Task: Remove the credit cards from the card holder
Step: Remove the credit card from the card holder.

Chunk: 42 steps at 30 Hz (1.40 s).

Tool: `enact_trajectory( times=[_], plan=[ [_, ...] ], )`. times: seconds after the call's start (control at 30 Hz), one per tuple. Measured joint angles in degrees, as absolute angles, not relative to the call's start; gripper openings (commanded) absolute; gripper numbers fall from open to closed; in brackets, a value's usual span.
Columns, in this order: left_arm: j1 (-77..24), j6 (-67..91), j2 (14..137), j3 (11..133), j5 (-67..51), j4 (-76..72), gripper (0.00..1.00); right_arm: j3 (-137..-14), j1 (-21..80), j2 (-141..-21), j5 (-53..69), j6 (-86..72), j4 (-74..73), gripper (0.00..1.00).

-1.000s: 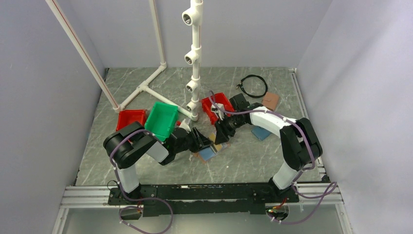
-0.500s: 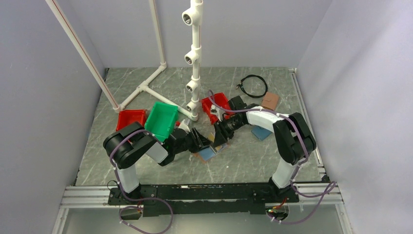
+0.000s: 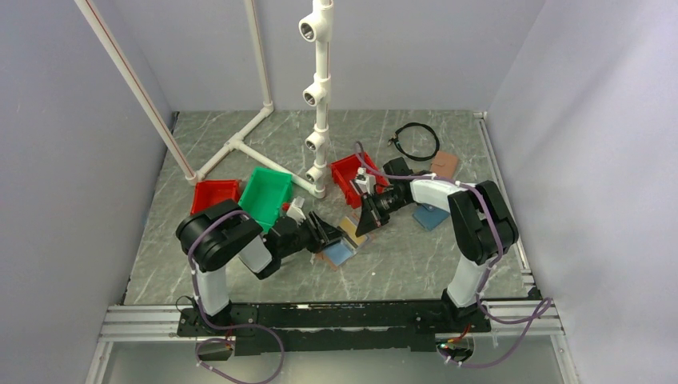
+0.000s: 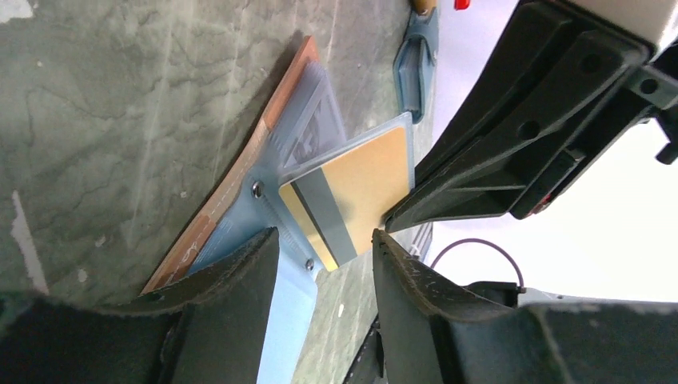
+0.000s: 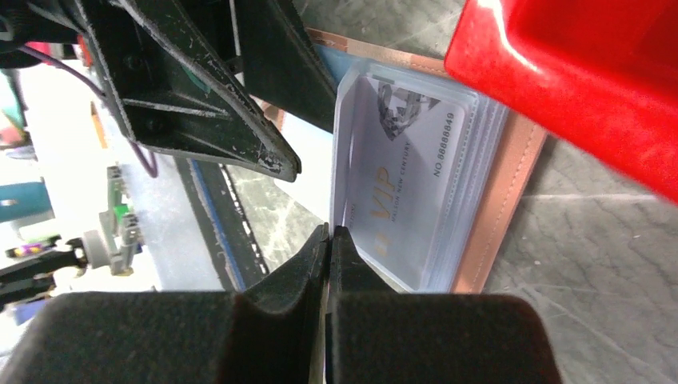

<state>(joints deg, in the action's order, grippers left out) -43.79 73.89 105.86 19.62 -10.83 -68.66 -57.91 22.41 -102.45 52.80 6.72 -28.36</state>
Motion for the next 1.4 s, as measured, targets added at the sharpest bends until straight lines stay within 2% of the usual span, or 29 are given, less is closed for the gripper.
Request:
enact_trajectory(
  times=[0.57,0.67,0.8,0.97,1.07,1.2,1.27,1.4],
  plan=[
    [-43.3,81.3,113.3,19.4,-11.3,-84.1,0.52,-53.0,19.1,-102.5,63.8,-4.4,-19.4,0.00],
    [-43.3,82.4,113.4,19.6,-11.3,-84.9,0.42,-52.5,18.9,-102.5,64.6,-6.0,-18.0,0.00],
    [-43.0,82.3,112.8,19.6,-10.9,-84.0,0.33,-52.4,18.6,-102.6,64.9,-6.7,-17.8,0.00],
    [-42.8,81.5,111.4,19.6,-10.5,-80.6,0.02,-52.4,18.7,-103.1,64.9,-6.6,-17.9,0.00],
    [-42.6,81.4,111.4,19.6,-10.5,-80.7,0.00,-52.4,18.6,-103.3,63.9,-6.1,-18.5,0.00],
    [-42.5,81.1,111.5,19.6,-10.8,-80.7,0.00,-52.9,18.6,-103.9,63.1,-4.9,-20.2,0.15],
    [-42.5,81.1,111.5,19.6,-11.3,-81.0,0.00,-53.7,18.9,-104.3,62.6,-3.4,-21.9,0.27],
    [-42.5,80.0,111.5,19.6,-13.1,-81.8,0.00,-55.8,19.7,-104.4,61.5,0.6,-25.6,0.41]
  ],
)
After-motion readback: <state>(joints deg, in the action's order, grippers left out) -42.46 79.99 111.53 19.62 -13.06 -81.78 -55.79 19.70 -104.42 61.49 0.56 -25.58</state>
